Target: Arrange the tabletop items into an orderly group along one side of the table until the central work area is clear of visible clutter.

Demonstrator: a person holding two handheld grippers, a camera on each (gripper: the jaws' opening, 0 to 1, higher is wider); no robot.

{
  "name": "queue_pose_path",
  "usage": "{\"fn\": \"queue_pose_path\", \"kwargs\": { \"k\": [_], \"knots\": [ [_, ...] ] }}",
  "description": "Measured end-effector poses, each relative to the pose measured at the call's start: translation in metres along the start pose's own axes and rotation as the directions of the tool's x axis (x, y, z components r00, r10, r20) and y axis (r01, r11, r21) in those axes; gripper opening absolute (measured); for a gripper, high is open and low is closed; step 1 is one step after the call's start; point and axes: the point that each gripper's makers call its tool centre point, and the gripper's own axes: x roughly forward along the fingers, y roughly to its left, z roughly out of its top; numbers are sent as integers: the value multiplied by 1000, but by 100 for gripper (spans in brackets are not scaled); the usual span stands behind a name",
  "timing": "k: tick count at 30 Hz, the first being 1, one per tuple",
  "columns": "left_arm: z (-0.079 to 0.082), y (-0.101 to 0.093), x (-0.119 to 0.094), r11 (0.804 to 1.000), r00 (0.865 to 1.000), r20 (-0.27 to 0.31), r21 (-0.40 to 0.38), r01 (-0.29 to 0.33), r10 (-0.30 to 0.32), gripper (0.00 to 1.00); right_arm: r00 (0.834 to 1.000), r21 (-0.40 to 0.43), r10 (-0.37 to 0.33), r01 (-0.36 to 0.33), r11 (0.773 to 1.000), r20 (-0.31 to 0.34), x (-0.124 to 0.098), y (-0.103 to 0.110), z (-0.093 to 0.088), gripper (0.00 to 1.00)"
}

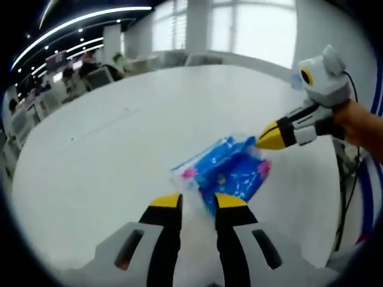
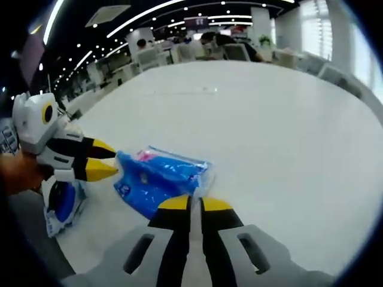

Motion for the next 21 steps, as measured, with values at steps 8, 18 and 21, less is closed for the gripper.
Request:
{"fn": "queue_pose_path", "kwargs": {
  "k": [8, 18, 21],
  "knots": [
    [2, 3, -12, 1000, 1000, 5, 14, -13, 13, 26, 998, -14, -30, 31, 999, 54, -15, -2, 10, 9],
    [10, 5, -33, 999, 999, 38, 37, -9, 7, 32, 993, -48, -31, 37, 998, 116, -31, 12, 30, 22],
    [9, 7, -38, 999, 999, 43, 37, -8, 7, 34, 989, -42, -31, 38, 998, 142, -36, 14, 36, 27]
  ]
}}
